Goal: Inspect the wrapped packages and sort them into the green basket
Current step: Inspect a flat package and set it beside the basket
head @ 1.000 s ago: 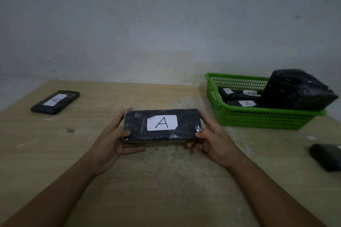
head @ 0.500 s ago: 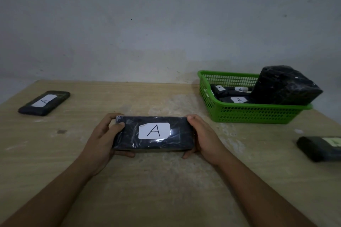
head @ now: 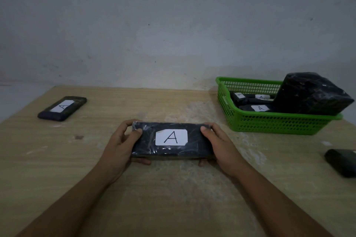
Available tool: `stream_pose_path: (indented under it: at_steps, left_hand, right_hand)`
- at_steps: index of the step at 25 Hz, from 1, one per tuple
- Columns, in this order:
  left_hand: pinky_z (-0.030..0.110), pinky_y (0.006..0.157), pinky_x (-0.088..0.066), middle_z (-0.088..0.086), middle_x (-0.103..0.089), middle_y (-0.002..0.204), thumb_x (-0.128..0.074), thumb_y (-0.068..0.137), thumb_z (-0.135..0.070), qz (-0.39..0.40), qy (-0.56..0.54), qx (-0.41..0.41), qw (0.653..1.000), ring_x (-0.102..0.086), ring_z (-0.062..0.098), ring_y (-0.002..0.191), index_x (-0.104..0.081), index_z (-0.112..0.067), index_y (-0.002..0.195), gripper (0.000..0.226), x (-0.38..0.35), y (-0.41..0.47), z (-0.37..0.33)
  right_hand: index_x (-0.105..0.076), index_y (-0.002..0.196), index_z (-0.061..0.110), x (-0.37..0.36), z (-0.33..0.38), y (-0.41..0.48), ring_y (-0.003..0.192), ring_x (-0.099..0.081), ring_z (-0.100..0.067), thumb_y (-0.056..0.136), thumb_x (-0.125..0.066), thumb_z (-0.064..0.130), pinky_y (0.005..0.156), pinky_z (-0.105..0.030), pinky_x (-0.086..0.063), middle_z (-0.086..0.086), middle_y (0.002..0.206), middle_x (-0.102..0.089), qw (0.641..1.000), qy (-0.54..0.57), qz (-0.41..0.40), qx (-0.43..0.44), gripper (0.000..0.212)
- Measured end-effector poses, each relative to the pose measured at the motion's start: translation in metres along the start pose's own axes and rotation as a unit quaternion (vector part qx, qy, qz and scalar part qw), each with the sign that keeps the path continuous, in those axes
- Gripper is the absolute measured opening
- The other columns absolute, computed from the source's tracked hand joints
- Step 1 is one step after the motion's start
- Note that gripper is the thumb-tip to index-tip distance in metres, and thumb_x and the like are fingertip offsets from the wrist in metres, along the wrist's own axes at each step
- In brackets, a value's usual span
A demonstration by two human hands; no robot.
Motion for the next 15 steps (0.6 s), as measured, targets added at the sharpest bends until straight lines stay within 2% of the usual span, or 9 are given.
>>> stream_pose_path:
  at_steps: [3, 6, 9, 12, 13, 15]
  left_hand:
    - [0.045, 0.056, -0.061, 0.015, -0.067, 0.107, -0.058, 0.090, -0.003, 0.027, 0.064, 0.000, 0.998, -0.071, 0.034, 0.080, -0.044, -0.016, 0.124, 0.039, -0.003, -0.003, 0.001]
    - [0.048, 0.061, -0.061, 0.011, -0.066, 0.112, -0.066, 0.083, 0.000, 0.036, 0.113, -0.014, 0.993, -0.071, 0.031, 0.085, -0.039, -0.022, 0.128, 0.058, -0.002, -0.003, 0.002]
    - [0.054, 0.062, -0.059, 0.011, -0.067, 0.110, -0.069, 0.080, 0.003, 0.033, 0.119, -0.022, 0.992, -0.071, 0.035, 0.083, -0.039, -0.024, 0.128, 0.062, -0.001, -0.003, 0.002]
    - [0.051, 0.057, -0.060, 0.013, -0.065, 0.108, -0.069, 0.079, 0.006, 0.026, 0.133, -0.037, 0.990, -0.070, 0.035, 0.078, -0.040, -0.021, 0.126, 0.063, -0.004, -0.005, -0.004]
    - [0.049, 0.056, -0.060, 0.012, -0.065, 0.108, -0.070, 0.078, 0.006, 0.027, 0.141, -0.041, 0.989, -0.070, 0.034, 0.080, -0.039, -0.021, 0.126, 0.063, -0.006, -0.007, -0.006]
    - [0.049, 0.056, -0.060, 0.010, -0.064, 0.108, -0.071, 0.077, 0.006, 0.038, 0.156, -0.054, 0.986, -0.071, 0.032, 0.082, -0.039, -0.023, 0.125, 0.065, -0.011, -0.010, -0.008]
  right_hand:
    - [-0.049, 0.117, 0.024, -0.002, 0.000, -0.004, 0.054, -0.067, -0.016, 0.088, -0.069, 0.026, 0.043, -0.029, -0.048, -0.013, 0.102, -0.071, 0.997, -0.075, 0.019, 0.022, 0.036]
    - [-0.048, 0.120, 0.023, -0.002, 0.002, -0.002, 0.049, -0.062, -0.017, 0.084, -0.074, 0.018, 0.040, -0.028, -0.047, -0.015, 0.100, -0.070, 0.997, -0.063, 0.010, 0.044, 0.045]
    - [-0.050, 0.117, 0.026, -0.002, 0.003, -0.001, 0.056, -0.064, -0.022, 0.082, -0.076, 0.015, 0.041, -0.029, -0.048, -0.013, 0.099, -0.070, 0.996, -0.064, -0.006, 0.057, 0.045]
    - [-0.049, 0.119, 0.029, -0.003, 0.002, -0.002, 0.073, -0.069, -0.023, 0.082, -0.076, 0.019, 0.048, -0.032, -0.054, -0.007, 0.105, -0.068, 0.995, -0.087, -0.018, 0.050, 0.047]
    - [-0.050, 0.118, 0.030, -0.003, 0.004, -0.003, 0.081, -0.070, -0.017, 0.081, -0.076, 0.024, 0.055, -0.031, -0.057, -0.002, 0.107, -0.068, 0.993, -0.102, -0.033, 0.052, 0.046]
    - [-0.051, 0.117, 0.031, -0.003, 0.010, -0.005, 0.088, -0.065, -0.002, 0.078, -0.073, 0.045, 0.071, -0.022, -0.054, 0.010, 0.108, -0.065, 0.985, -0.139, -0.083, 0.052, 0.046]
Point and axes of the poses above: each hand's wrist, its own y-axis towards the middle knuckle, its own x-axis out of the back of the hand, z = x × y, the point moved 5 cm from there along y, towards the middle knuckle
